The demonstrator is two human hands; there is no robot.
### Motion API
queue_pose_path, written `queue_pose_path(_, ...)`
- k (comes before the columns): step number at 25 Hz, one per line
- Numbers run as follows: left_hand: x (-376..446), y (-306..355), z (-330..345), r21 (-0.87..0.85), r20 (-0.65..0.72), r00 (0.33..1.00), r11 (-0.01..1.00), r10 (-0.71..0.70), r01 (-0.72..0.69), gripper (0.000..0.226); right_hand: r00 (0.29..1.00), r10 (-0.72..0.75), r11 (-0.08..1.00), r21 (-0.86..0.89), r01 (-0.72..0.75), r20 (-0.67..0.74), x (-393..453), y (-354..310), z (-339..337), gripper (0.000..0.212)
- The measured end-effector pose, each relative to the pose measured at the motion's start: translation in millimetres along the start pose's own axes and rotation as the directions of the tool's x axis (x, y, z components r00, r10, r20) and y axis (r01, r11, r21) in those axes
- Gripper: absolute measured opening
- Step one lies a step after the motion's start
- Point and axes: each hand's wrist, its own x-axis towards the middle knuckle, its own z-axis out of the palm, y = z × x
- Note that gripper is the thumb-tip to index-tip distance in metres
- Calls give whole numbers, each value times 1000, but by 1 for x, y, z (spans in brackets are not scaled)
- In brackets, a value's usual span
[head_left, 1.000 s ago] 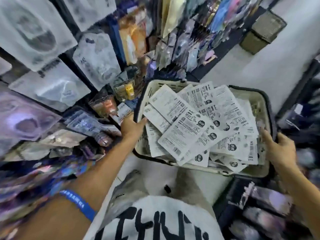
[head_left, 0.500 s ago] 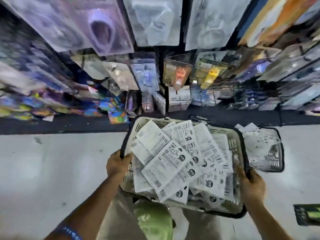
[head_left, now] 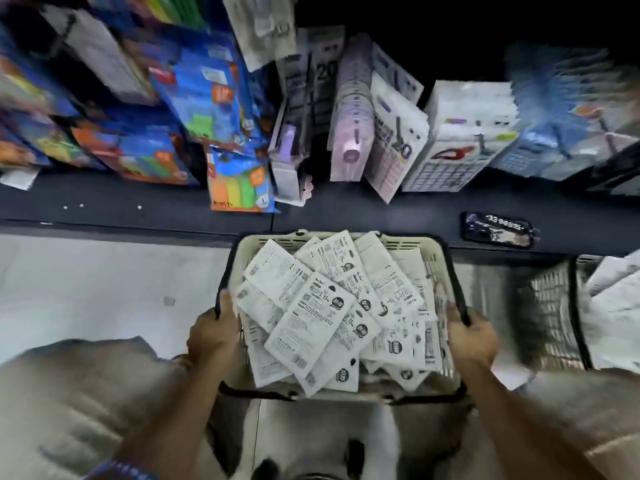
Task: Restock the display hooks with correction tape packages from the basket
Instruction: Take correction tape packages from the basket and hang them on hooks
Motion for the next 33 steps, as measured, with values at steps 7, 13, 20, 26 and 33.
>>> queue_pose_path(7, 30, -14, 44, -337, 135, 971, 913, -195, 230, 81, 996, -26, 999, -31, 24, -80, 16, 21, 54, 42)
queue_pose_path(13, -40, -7, 25, -139, -37, 970, 960, 239, -241, 68, 919, -351, 931, -169, 323, -177, -49, -19, 47, 41)
queue_pose_path(20, -60, -26, 33, 177, 271, 669, 647, 692, -741, 69, 585, -551, 280, -529, 801, 595, -102, -25, 101, 80)
queue_pose_path(26, -38, 42, 82, 328, 589, 693, 661, 416, -675, 129, 381, -585, 142, -373, 917, 716, -58, -30, 96, 62)
queue_pose_path(33, -3, 76, 55, 298, 790, 535, 576, 300, -761, 134, 371, -683, 469, -11, 883, 630, -48, -90, 85, 11)
